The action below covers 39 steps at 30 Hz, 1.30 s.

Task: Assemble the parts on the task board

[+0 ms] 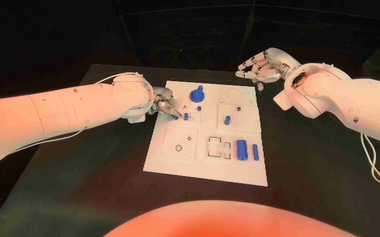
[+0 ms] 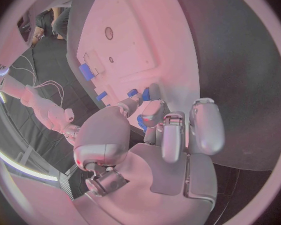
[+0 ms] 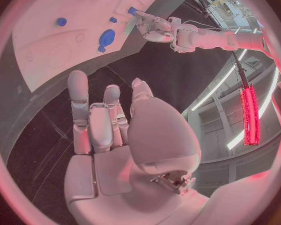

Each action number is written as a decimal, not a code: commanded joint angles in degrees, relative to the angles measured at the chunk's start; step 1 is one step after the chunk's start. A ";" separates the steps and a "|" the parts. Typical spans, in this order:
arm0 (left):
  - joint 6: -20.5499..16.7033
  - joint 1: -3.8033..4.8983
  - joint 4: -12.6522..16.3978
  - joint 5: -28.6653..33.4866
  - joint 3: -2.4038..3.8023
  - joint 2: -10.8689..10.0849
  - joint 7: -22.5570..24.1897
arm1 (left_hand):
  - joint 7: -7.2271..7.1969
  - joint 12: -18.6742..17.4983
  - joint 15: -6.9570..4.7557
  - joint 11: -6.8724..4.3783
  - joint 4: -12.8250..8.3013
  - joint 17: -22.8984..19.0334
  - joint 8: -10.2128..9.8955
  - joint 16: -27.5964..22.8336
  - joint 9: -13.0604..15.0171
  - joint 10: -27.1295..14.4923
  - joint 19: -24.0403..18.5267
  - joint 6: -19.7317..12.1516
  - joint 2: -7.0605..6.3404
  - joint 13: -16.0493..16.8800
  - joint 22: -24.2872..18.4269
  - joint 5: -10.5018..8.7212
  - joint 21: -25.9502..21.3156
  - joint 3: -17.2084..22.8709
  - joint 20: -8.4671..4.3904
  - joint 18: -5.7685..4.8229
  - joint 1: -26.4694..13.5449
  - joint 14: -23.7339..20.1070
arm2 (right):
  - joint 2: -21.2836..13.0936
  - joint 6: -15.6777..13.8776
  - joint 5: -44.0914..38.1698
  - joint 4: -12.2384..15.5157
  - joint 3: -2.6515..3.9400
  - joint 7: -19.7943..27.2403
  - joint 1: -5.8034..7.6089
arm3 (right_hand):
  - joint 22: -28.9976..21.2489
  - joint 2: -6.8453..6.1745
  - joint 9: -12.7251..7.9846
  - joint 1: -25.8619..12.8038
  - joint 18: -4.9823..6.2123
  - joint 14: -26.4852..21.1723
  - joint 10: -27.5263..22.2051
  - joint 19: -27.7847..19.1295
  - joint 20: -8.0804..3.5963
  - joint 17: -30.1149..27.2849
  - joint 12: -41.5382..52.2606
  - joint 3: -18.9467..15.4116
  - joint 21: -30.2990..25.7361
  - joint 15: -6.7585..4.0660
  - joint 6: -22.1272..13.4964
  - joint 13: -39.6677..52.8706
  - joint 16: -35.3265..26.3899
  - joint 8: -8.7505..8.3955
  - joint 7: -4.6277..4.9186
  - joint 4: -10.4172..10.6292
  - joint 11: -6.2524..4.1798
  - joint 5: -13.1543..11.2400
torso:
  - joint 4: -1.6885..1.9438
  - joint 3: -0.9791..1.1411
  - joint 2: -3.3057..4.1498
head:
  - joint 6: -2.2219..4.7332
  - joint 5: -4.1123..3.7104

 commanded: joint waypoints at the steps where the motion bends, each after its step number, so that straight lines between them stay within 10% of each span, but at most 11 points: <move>1: 0.41 0.07 -0.21 -0.20 0.01 0.08 -0.20 | -0.11 0.13 -0.38 -0.04 0.68 15.09 -0.21 0.36 -0.16 0.28 0.24 0.52 -0.37 0.12 0.02 -1.34 0.16 -1.64 -0.36 0.31 -1.24 6.16 | 0.02 0.13 0.11 0.04 0.03 0.23 0.10 | -0.05 0.45 -0.02 -0.04 0.57 1.07 -0.39 -0.32 0.07 0.00 -0.08 -0.42 -0.29 -0.18 -0.42 -0.05 -0.26 0.32 0.03 0.02 -0.09 0.36 | -0.01 0.04 0.00 | 0.00 -0.03; 20: -3.92 0.08 0.76 0.94 0.07 -0.68 0.07 | -0.23 -0.79 -0.52 -0.15 3.17 15.09 -0.12 0.36 -0.62 -0.21 0.11 0.51 -0.73 -0.83 -0.36 -1.68 -0.35 -8.14 -0.50 0.43 -2.24 6.16 | 0.17 0.13 0.11 -0.10 0.03 0.36 0.10 | -0.85 0.38 -0.04 -0.08 0.68 0.95 -0.69 -0.63 0.08 -0.39 -0.41 -0.54 -0.77 -0.15 -0.55 -0.40 -0.58 0.29 0.06 0.06 -0.05 0.48 | 0.01 -0.03 -0.03 | 0.16 -0.23; 24: -7.80 0.37 2.11 5.18 0.20 -1.91 0.74 | 0.75 -8.07 0.06 0.80 2.80 13.93 -0.95 -0.32 -1.01 -5.37 -2.08 -2.22 -0.45 -9.65 -6.26 -0.51 -5.52 -9.75 -0.10 1.57 -0.03 5.83 | 0.20 0.13 0.11 -0.20 0.03 0.39 0.10 | -0.85 0.38 -0.04 -0.08 0.68 0.95 -0.69 -0.63 0.08 -0.39 -0.41 -0.54 -0.77 -0.15 -0.55 -0.40 -0.58 0.29 0.06 0.06 -0.05 0.48 | 0.03 0.01 -0.04 | 0.24 -0.34; 26: -10.63 0.74 2.78 9.66 0.26 -2.47 2.04 | 2.10 -16.03 0.99 1.84 2.25 8.77 -2.10 -3.61 -1.51 -11.71 -5.02 -5.33 -0.21 -18.59 -13.50 0.24 -12.09 -9.69 0.56 2.90 1.87 4.20 | 0.24 0.13 0.11 -0.27 0.03 0.41 0.10 | -0.85 0.38 -0.04 -0.08 0.68 0.95 -0.69 -0.63 0.08 -0.39 -0.41 -0.54 -0.77 -0.15 -0.55 -0.40 -0.58 0.29 0.06 0.06 -0.05 0.48 | 0.03 0.00 -0.05 | 0.39 -0.37; 29: -13.84 1.35 3.29 15.70 0.30 -2.81 5.20 | 5.24 -21.96 3.57 4.77 1.88 -8.84 -4.26 -17.61 -2.95 -20.37 -14.10 -11.83 -0.45 -22.76 -32.32 0.65 -30.75 -9.00 2.56 5.77 4.60 -3.49 | 0.30 0.13 0.11 -0.32 0.03 0.41 0.10 | -0.85 0.38 -0.04 -0.08 0.68 0.95 -0.69 -0.63 0.08 -0.39 -0.41 -0.54 -0.77 -0.15 -0.55 -0.40 -0.58 0.29 0.06 0.06 -0.05 0.48 | -0.02 0.05 0.01 | 0.58 -0.40; 32: -15.70 1.62 3.24 18.30 0.31 -2.49 8.05 | 7.22 -24.95 5.56 6.87 1.13 -24.10 -4.96 -31.71 -4.17 -25.50 -17.28 -15.41 -1.62 -25.26 -36.11 0.56 -36.63 -8.75 4.44 5.83 7.42 -12.01 | 0.37 0.12 0.11 -0.38 0.03 0.42 0.10 | -0.85 0.38 -0.04 -0.08 0.68 0.95 -0.69 -0.63 0.08 -0.39 -0.41 -0.54 -0.77 -0.15 -0.55 -0.40 -0.58 0.29 0.06 0.06 -0.05 0.48 | -0.05 0.05 0.01 | 0.65 -0.49; 39: -18.54 1.68 1.98 10.76 0.24 0.30 14.84 | 8.03 -27.81 6.60 7.98 -4.53 -32.82 -4.91 -39.07 -6.95 -29.28 -17.91 -15.72 -3.17 -29.78 -40.10 -0.51 -42.07 -6.06 6.14 6.45 19.20 -17.40 | 0.62 0.07 0.11 -0.48 0.03 0.44 0.10 | -0.84 0.39 -0.05 -0.08 0.67 0.94 -0.76 -0.63 0.10 -0.32 -0.42 -0.58 -0.80 -0.13 -0.62 -0.44 -0.57 0.29 0.08 0.10 -0.03 0.55 | -0.06 0.02 0.05 | 1.04 -0.88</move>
